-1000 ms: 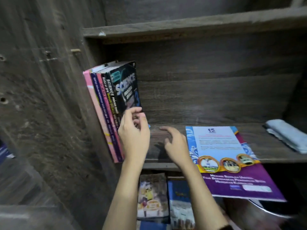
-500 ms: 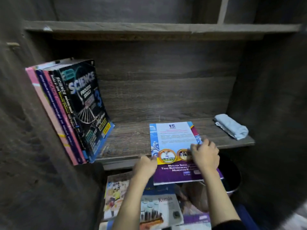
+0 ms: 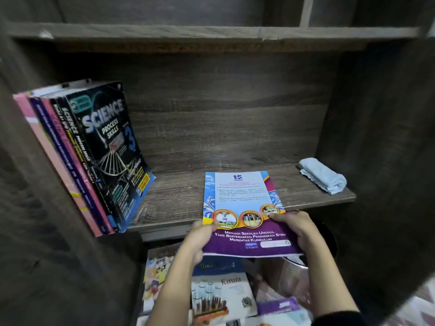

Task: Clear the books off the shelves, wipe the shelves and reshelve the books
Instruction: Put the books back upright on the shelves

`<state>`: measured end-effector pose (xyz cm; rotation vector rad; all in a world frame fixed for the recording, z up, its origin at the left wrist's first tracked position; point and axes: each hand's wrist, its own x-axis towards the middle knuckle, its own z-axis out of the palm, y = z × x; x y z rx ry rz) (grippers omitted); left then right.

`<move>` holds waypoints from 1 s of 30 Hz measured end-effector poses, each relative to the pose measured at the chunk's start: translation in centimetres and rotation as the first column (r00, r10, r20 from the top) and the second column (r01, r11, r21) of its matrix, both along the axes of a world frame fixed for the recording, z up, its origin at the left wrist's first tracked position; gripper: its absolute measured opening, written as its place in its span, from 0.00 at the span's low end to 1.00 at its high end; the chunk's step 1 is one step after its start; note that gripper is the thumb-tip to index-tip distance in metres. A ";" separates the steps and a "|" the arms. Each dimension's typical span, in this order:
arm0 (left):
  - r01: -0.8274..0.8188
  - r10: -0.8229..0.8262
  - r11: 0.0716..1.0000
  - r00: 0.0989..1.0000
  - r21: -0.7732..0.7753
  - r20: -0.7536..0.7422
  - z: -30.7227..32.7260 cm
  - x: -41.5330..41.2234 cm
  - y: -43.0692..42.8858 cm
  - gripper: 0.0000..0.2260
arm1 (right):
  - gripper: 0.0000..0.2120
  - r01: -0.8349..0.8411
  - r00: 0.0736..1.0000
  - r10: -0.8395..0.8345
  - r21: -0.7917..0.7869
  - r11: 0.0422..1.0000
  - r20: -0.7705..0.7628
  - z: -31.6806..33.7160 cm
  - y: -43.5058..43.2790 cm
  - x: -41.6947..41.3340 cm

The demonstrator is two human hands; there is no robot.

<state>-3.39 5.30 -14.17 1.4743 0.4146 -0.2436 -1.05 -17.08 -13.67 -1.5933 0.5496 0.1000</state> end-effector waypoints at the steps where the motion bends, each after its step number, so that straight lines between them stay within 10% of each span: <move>1: 0.002 -0.002 1.000 1.000 0.016 0.014 0.4 0.0 0.4 0.08 | 0.14 -0.045 0.999 0.045 0.104 0.994 0.003 0.5 0.0 -0.3; 6: -0.064 0.062 0.998 0.992 0.022 0.107 1.5 -0.2 1.3 0.07 | 0.18 -0.288 0.957 0.279 0.343 0.894 0.076 1.7 1.7 -0.7; 16: -0.044 0.056 0.978 0.997 -0.205 0.052 2.9 -0.5 4.8 0.05 | 0.27 -0.414 0.864 0.286 0.261 0.872 0.415 7.0 4.6 -2.1; 21: -0.142 0.149 0.989 0.974 -0.050 0.170 4.3 0.0 7.0 0.12 | 0.28 -0.439 0.752 0.244 0.190 0.878 0.612 9.1 7.0 -2.7; 25: -0.451 0.310 0.874 0.806 0.182 0.505 8.1 -0.4 8.1 0.12 | 0.30 -0.380 0.644 0.170 0.118 0.918 0.746 10.0 9.2 -2.8; 30: -0.498 0.352 0.867 0.581 -0.021 0.733 16.6 -2.0 6.8 0.08 | 0.30 -0.319 0.565 0.111 0.092 0.943 0.818 10.0 13.4 -4.1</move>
